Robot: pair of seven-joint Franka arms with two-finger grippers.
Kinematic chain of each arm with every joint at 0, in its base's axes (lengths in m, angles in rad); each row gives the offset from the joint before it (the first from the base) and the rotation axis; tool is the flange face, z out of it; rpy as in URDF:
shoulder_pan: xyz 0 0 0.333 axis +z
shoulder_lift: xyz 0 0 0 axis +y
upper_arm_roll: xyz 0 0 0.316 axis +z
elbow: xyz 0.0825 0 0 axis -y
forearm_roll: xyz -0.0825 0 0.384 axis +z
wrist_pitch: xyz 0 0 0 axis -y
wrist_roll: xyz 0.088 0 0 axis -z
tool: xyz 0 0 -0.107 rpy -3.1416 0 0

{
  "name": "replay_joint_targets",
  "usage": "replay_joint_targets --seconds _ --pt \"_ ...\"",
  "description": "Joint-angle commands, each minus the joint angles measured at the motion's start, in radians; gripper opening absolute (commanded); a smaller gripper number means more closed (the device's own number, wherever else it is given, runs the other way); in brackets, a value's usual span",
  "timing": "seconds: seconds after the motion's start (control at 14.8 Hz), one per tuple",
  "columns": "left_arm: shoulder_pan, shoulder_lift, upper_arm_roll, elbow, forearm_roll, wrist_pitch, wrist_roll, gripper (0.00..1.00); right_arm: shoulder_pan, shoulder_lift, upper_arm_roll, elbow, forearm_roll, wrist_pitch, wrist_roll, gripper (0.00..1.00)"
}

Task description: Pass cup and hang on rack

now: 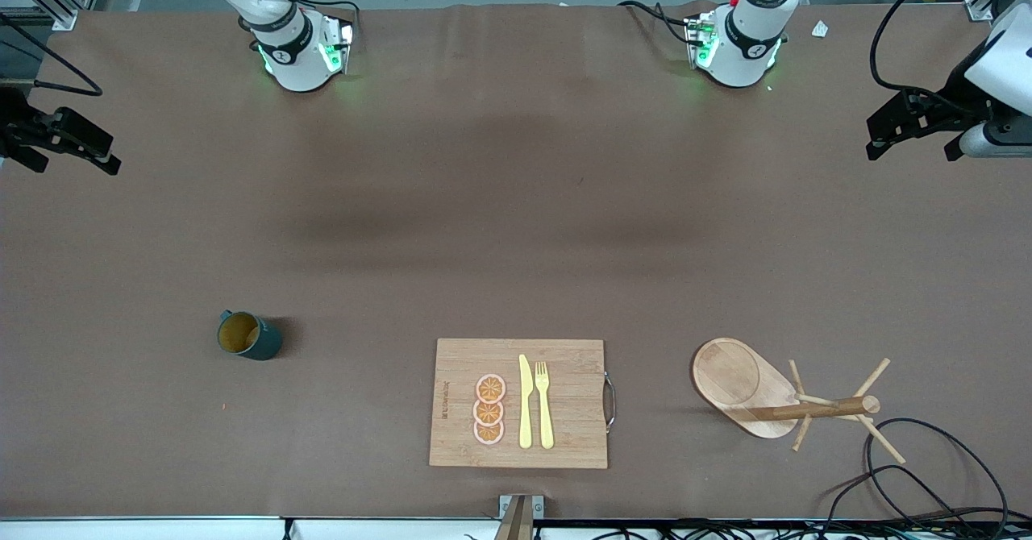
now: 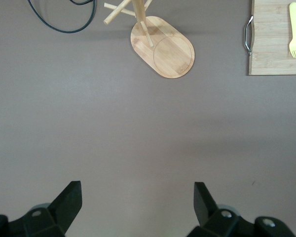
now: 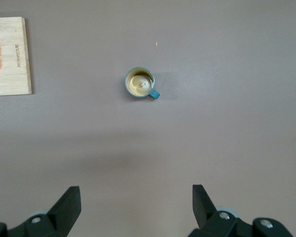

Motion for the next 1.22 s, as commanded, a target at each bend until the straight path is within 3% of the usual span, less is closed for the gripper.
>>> replay_joint_targets --seconds 0.0,0.27,0.47,1.15 --pt "0.003 0.014 0.001 0.022 -0.009 -0.016 0.025 1.0 0.003 -0.032 -0.002 -0.033 0.007 0.009 0.011 1.0" --pt "0.007 0.012 0.004 0.025 -0.009 -0.018 0.028 1.0 0.003 -0.017 -0.002 -0.015 0.004 0.015 0.001 1.0" --pt "0.003 0.014 0.003 0.027 0.014 -0.016 0.021 1.0 0.006 0.047 -0.002 -0.004 0.013 0.064 -0.002 1.0" --pt "0.003 0.008 0.006 0.046 0.003 -0.011 0.006 1.0 0.106 0.544 -0.001 0.002 0.016 0.44 0.011 1.0"
